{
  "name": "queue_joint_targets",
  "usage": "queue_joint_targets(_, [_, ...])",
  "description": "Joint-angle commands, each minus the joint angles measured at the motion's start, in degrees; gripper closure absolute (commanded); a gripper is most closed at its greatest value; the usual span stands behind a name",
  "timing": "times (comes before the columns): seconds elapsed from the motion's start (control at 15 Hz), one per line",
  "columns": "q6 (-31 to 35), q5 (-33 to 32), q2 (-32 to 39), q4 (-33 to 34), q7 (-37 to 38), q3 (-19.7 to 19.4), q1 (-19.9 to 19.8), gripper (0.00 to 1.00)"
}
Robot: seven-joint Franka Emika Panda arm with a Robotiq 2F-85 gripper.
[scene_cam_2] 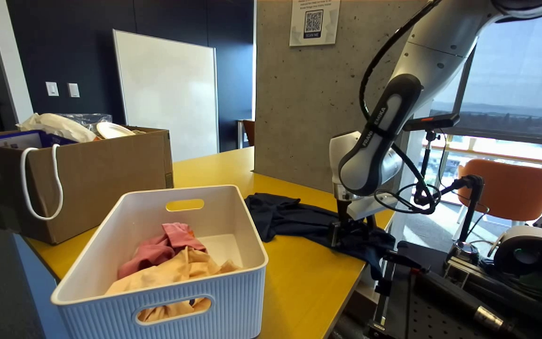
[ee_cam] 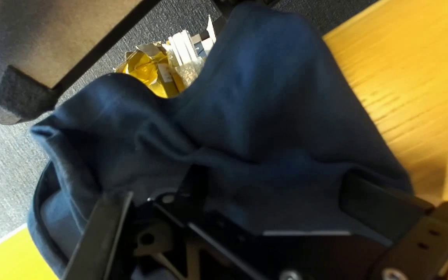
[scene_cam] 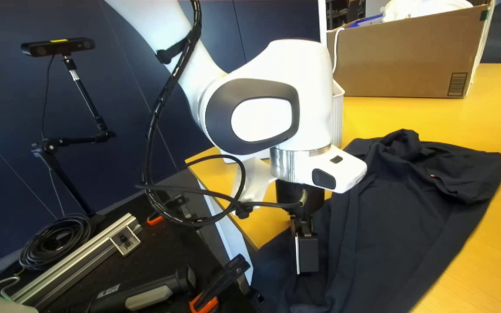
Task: Fold the shirt on the table
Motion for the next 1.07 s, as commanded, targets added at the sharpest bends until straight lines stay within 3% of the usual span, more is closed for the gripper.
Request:
queue_joint_targets(0.0, [1.09, 2.04, 1.06, 0.72, -0.91, 0.07, 0.39, 0.41])
queue_joint_targets(0.27, [1.46, 2.11, -0.43, -0.39, -1.05, -0.06, 0.35, 0.72])
queue_joint_targets(0.53, [0.69, 0.65, -6.70, -3.95, -0.13, -2.52, 1.08, 1.00])
queue_joint_targets(0.8, [-0.08, -3.15, -17.41, -10.95, 2.15, -7.81, 2.55, 0.99])
queue_joint_targets(1.0, [-0.60, -9.62, -25.23, -14.93, 5.79, -11.45, 3.04, 1.00])
